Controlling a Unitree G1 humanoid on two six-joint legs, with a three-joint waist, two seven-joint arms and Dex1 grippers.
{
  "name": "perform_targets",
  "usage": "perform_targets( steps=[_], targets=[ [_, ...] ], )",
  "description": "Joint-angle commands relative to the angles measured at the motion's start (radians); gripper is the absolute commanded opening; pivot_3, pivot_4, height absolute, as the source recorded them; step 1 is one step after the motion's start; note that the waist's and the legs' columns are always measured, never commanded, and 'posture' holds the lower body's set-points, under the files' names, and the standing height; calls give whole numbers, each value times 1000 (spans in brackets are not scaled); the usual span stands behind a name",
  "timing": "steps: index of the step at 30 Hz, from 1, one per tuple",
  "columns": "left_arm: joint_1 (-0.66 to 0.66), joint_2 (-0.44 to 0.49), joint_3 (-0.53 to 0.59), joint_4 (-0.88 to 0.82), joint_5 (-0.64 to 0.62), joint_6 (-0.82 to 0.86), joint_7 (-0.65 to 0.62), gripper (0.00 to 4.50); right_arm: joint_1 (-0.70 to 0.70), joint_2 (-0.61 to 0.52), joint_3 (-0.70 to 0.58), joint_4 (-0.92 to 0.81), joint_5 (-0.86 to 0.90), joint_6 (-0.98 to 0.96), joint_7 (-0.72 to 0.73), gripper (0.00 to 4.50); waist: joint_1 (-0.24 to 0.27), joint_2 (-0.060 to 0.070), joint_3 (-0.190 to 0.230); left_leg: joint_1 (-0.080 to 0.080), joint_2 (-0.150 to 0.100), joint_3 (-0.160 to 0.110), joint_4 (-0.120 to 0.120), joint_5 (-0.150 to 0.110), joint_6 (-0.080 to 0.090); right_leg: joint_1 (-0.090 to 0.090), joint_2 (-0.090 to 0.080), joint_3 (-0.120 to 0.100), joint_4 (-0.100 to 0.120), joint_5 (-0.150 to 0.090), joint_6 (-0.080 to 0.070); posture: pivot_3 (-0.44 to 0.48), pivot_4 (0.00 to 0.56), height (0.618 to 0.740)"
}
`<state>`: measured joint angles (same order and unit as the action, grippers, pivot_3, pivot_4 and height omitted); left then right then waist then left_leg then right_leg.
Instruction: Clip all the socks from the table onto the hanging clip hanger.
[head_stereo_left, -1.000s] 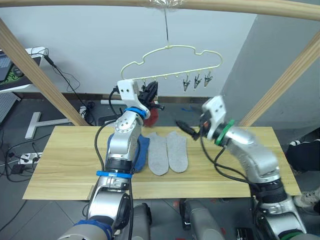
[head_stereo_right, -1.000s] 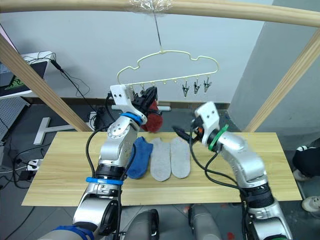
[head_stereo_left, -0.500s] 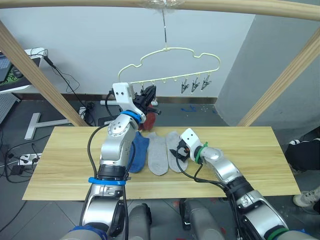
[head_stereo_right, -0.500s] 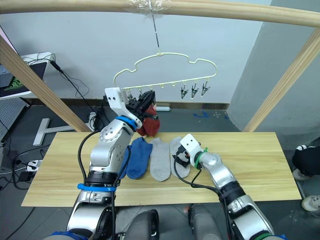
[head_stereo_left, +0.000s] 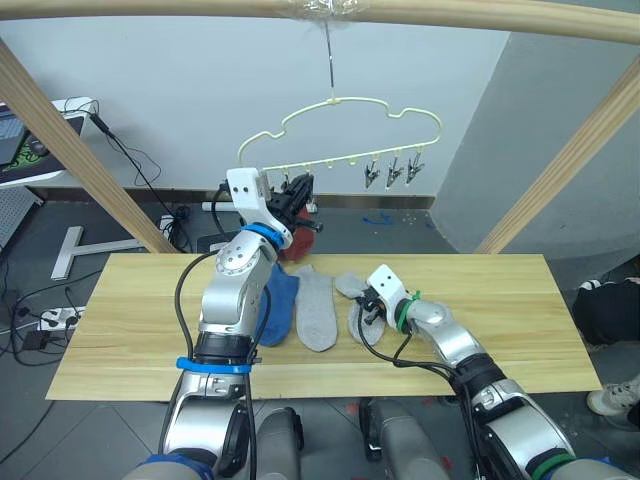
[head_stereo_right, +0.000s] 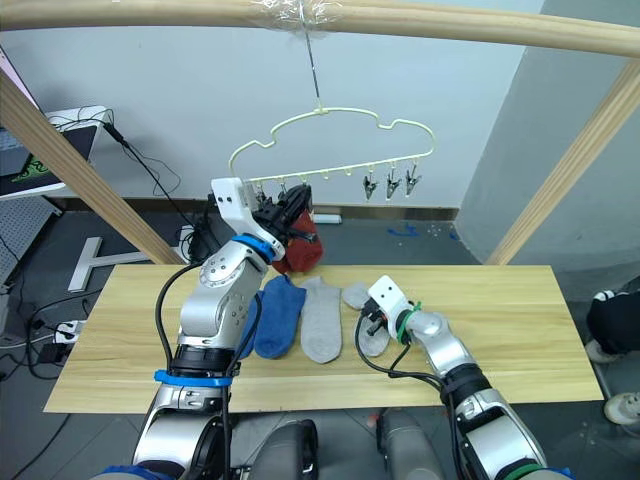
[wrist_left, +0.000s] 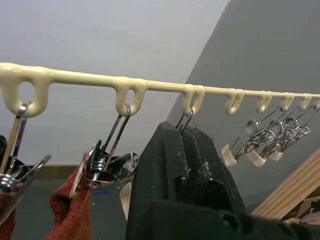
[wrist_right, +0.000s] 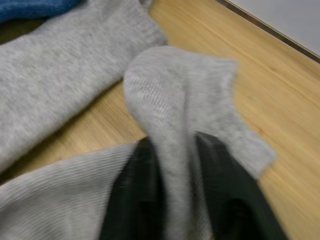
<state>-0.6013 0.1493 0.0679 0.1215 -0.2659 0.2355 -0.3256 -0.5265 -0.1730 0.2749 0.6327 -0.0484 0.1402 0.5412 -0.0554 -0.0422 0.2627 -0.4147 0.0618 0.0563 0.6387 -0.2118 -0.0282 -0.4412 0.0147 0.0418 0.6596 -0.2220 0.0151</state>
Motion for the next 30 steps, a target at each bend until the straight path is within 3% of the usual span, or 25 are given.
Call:
perform_targets(
  steps=[1, 7, 15, 30],
  targets=[
    [12, -8, 0, -22, -25, 32, -13, 0, 60, -49, -27, -83, 9, 15, 27, 31, 1, 0, 0, 0, 0, 0, 1, 0, 0, 0, 0, 0, 1, 0, 0, -35, 269, 740],
    [-18, -59, 92, -34, -205, 252, 24, 0, 120, -90, -68, -325, 29, -65, 37, 31, -4, 0, 0, -1, -1, 0, 3, 0, 0, 0, 0, 1, 1, 0, 0, -64, 265, 740],
    [-31, -87, 231, -88, -455, 469, 92, 0, 173, -37, -121, -675, 155, 0, 18, 31, -11, 0, 0, -1, 1, -3, 4, 0, 0, 0, 2, 0, 3, 0, 0, -65, 260, 740],
    [-19, -81, 239, -124, -519, 492, 127, 0, 151, 10, -94, -705, 163, 93, -27, 31, -7, 0, 0, -2, -1, -2, 4, 0, 0, 0, 2, 1, 1, 0, 0, -67, 253, 740]
  ],
)
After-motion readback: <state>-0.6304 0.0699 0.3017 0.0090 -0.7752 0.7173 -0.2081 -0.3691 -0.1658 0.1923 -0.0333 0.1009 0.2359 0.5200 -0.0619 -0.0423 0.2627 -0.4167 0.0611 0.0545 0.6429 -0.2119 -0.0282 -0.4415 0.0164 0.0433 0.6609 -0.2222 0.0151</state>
